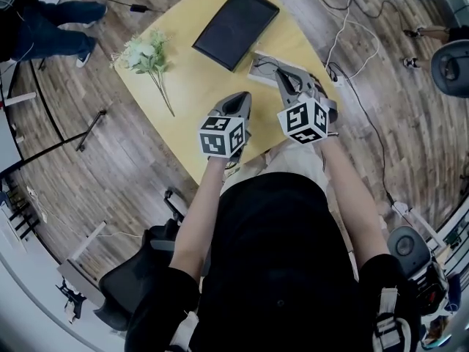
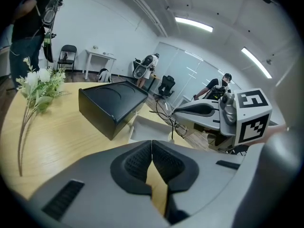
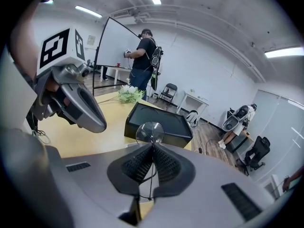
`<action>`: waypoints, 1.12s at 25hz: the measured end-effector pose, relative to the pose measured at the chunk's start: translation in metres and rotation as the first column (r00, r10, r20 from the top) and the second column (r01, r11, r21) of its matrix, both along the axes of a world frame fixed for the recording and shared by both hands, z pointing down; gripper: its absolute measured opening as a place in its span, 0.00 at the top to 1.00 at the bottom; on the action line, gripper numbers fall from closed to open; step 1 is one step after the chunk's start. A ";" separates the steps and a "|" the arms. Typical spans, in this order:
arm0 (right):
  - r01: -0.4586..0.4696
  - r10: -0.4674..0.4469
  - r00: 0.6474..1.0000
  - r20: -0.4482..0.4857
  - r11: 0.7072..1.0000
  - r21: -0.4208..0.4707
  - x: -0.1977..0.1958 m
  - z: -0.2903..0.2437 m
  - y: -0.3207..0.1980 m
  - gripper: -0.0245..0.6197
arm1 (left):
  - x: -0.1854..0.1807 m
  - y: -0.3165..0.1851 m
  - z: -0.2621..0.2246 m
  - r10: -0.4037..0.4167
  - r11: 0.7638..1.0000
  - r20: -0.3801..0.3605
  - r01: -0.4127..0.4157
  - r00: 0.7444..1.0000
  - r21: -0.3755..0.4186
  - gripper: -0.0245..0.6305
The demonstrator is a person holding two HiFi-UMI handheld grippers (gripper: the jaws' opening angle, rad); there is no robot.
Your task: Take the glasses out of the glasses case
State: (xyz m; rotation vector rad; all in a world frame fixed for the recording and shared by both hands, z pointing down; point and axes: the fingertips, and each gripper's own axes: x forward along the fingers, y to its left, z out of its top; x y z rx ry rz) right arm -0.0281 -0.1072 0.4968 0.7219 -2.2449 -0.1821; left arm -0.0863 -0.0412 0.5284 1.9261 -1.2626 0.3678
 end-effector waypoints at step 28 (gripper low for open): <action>-0.250 0.152 0.906 0.395 0.945 0.210 0.063 -0.230 -0.033 0.93 | 0.021 -0.087 -0.206 0.057 0.895 0.020 -0.060 0.998 0.443 0.93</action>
